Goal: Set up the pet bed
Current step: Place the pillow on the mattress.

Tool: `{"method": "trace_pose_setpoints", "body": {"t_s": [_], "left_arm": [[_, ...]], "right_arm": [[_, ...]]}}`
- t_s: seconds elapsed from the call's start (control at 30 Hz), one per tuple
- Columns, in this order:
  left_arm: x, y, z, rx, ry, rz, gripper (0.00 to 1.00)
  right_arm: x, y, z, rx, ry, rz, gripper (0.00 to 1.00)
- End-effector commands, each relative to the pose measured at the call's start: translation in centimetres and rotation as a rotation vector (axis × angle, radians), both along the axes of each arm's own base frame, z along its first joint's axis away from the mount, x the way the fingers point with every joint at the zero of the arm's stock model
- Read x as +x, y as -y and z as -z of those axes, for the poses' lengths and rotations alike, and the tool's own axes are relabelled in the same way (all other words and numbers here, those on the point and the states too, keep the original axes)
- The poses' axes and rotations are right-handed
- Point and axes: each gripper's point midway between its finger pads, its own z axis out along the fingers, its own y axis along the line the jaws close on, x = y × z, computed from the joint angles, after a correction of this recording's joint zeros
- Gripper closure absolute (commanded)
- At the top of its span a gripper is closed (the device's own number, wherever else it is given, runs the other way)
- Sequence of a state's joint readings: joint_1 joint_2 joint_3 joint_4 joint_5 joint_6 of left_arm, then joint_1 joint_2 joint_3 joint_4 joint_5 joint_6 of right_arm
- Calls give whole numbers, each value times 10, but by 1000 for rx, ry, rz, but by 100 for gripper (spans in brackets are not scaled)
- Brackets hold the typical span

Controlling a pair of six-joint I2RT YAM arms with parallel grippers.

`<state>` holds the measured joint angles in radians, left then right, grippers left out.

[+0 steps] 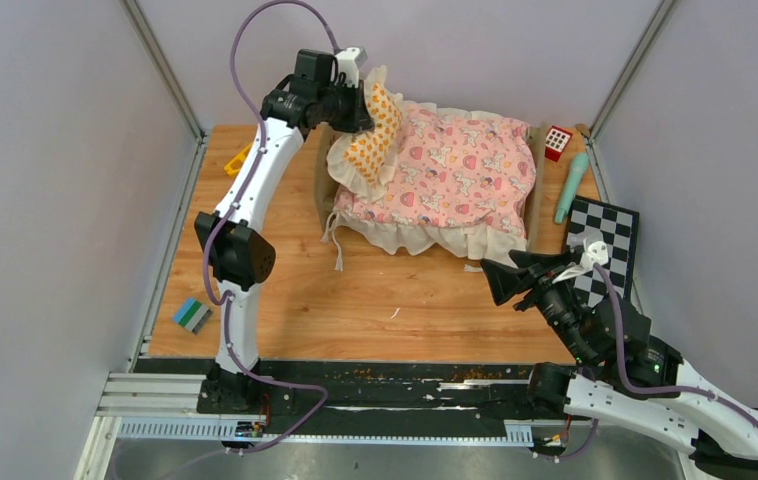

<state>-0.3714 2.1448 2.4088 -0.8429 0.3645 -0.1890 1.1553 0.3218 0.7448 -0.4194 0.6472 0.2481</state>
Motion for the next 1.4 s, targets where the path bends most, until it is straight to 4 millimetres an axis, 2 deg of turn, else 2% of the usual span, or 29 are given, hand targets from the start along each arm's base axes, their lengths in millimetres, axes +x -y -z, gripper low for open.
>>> {"method": "trace_pose_setpoints", "body": {"t_s": [0.0, 0.1, 0.3, 0.4, 0.47, 0.57, 0.63, 0.83, 0.9, 1.0, 1.2, 1.27, 1.37], "left_arm": [[15, 10, -39, -129, 87, -32, 100], [24, 12, -33, -172, 61, -35, 100], [35, 10, -4, -156, 12, -45, 100], [40, 7, 6, -140, 6, -46, 91], [43, 5, 14, -125, -1, -49, 77], [48, 0, 20, -110, 4, -53, 66], [51, -5, 19, -101, 19, -57, 53], [58, -7, -1, -108, 92, -51, 13], [58, -8, -11, -117, 113, -52, 5], [58, -11, -27, -123, 151, -62, 0], [46, -26, -73, -107, 254, -102, 0], [44, -36, -86, -77, 293, -141, 0], [42, -63, -106, 7, 363, -246, 0]], "right_arm": [[5, 1, 8, -41, -9, 31, 36], [5, -3, 12, -48, -21, 24, 36], [6, -7, 18, -63, -30, 18, 35], [6, -6, 21, -72, -32, 22, 35], [7, -5, 21, -75, -33, 26, 35], [6, -4, 21, -80, -34, 28, 35], [6, -3, 20, -81, -34, 29, 35], [6, -3, 21, -86, -33, 28, 35], [5, -4, 22, -87, -37, 24, 35], [6, -4, 23, -91, -39, 26, 35], [8, -2, 26, -116, -45, 46, 35], [10, 1, 28, -126, -51, 68, 35], [15, 10, 31, -135, -68, 132, 36]]}}
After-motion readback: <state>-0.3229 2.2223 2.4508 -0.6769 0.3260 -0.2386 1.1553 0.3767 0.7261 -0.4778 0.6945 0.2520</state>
